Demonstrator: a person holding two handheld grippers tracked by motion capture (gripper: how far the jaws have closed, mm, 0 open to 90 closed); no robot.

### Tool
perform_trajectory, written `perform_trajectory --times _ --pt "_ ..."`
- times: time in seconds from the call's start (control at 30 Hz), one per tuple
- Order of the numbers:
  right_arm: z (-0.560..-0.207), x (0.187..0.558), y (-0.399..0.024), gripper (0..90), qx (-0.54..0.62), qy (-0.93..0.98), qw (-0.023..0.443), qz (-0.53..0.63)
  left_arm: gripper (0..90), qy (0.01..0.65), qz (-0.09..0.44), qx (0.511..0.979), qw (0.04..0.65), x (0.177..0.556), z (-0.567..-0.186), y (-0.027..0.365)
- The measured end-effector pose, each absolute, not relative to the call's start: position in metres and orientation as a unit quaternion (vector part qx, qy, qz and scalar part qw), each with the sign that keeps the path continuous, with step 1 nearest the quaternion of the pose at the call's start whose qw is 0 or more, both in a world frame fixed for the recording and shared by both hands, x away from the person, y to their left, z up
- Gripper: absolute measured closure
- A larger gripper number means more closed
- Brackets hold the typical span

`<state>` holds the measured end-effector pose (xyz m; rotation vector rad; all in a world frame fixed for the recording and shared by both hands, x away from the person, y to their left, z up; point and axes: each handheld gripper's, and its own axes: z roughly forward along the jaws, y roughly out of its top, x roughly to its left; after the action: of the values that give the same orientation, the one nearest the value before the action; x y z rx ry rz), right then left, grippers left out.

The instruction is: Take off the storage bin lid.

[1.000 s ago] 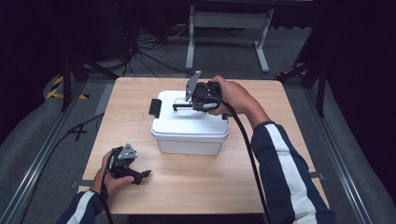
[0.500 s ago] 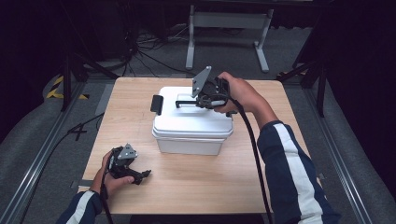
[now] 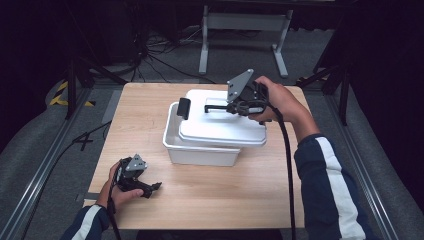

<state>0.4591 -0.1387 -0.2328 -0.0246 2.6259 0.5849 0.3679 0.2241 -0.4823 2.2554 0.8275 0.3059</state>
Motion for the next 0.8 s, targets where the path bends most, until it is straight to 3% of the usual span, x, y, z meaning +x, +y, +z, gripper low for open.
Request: perform_trajectory --times 0.8 --pt "-0.229 0.44 -0.243 84.7 0.066 0.942 0.244 0.219 1.3 0.321 0.12 0.871 0.353 0.367 -0.483 0.225"
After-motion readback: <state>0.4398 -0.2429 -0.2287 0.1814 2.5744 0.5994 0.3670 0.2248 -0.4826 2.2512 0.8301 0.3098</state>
